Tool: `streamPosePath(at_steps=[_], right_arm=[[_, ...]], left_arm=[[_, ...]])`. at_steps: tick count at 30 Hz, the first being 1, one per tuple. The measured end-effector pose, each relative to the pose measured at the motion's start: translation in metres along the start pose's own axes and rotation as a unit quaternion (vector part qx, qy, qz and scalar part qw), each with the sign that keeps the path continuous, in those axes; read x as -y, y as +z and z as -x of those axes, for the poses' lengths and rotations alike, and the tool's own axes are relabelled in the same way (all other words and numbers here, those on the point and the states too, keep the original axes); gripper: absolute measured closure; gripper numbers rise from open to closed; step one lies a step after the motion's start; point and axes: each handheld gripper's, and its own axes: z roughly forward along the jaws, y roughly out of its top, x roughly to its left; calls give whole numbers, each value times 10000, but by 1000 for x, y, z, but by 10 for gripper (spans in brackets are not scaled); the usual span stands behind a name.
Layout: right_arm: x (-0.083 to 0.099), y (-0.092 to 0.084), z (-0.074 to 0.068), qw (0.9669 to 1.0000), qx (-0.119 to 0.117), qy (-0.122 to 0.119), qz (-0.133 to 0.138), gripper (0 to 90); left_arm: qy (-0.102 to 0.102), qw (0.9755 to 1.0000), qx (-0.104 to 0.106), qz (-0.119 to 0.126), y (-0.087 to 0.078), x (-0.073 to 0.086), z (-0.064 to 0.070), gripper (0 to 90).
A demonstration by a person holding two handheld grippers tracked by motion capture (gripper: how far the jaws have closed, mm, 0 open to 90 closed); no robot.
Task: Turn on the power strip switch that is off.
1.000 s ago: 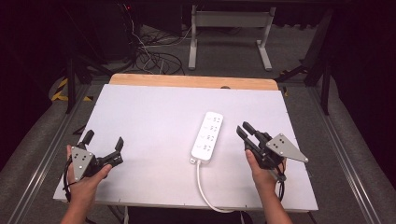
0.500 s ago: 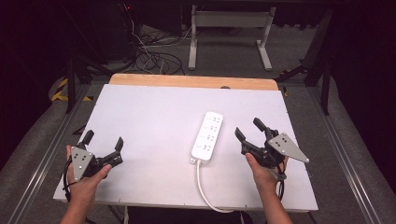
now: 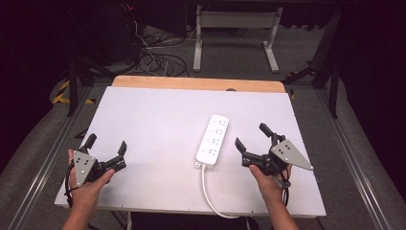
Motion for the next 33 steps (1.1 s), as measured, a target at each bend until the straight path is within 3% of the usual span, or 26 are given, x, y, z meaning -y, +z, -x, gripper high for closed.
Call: streamPosePath(at_steps=[11, 15, 33], right_arm=[[4, 1, 5, 9998, 205, 43, -49, 38], [6, 1, 3, 9999, 114, 16, -88, 37], [8, 2, 1, 9999, 104, -25, -78, 39]], left_arm=[[-8, 10000, -27, -9, 0, 1, -1, 16], [-3, 10000, -23, -7, 0, 1, -1, 16], [19, 10000, -17, -15, 1, 1, 0, 15]])
